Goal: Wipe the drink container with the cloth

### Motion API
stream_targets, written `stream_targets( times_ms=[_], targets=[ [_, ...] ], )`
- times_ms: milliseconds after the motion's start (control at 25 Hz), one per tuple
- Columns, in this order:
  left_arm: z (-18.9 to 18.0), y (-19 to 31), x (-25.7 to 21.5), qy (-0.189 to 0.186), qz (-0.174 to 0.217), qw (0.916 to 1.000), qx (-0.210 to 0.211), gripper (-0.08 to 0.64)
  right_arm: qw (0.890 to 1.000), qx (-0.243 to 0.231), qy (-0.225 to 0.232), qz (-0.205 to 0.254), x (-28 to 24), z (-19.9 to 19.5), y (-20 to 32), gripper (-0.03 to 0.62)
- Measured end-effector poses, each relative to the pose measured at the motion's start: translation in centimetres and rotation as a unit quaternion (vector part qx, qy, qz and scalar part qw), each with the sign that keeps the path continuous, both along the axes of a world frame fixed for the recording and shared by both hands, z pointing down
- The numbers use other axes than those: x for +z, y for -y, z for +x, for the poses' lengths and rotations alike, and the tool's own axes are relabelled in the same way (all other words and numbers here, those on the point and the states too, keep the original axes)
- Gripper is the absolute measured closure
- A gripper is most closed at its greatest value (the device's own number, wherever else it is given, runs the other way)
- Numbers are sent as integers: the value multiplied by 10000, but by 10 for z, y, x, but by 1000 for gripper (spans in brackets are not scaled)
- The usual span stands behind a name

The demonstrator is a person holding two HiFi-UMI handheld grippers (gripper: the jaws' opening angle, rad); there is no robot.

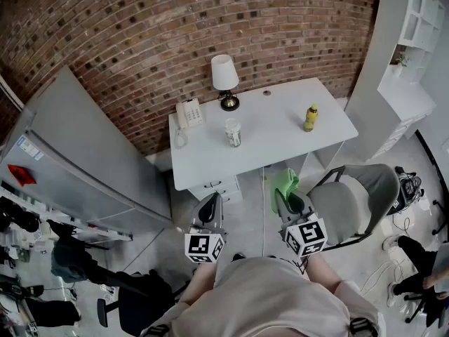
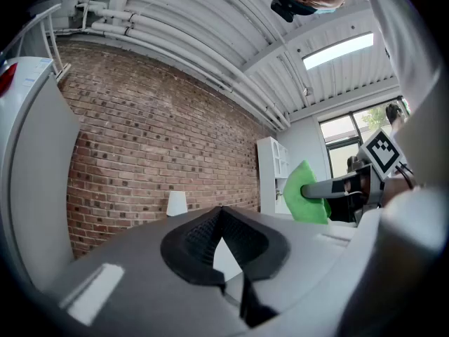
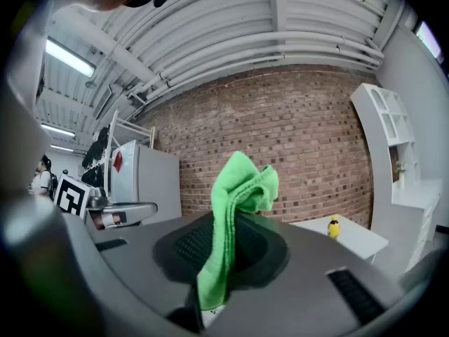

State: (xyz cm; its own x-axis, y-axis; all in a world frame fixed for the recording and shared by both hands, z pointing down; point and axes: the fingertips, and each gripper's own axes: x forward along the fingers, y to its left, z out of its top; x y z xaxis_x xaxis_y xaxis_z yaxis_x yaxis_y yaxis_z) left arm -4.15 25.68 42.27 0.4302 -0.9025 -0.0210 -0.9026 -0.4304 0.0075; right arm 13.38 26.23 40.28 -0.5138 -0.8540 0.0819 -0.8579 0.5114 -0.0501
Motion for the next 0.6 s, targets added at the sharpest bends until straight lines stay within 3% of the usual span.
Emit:
stream_targets(
  times_ms=[600],
  targets=[
    [-10, 9, 6, 79, -110, 9998, 110, 551, 10000, -37, -24, -62, 3, -13, 10, 549]
  ],
)
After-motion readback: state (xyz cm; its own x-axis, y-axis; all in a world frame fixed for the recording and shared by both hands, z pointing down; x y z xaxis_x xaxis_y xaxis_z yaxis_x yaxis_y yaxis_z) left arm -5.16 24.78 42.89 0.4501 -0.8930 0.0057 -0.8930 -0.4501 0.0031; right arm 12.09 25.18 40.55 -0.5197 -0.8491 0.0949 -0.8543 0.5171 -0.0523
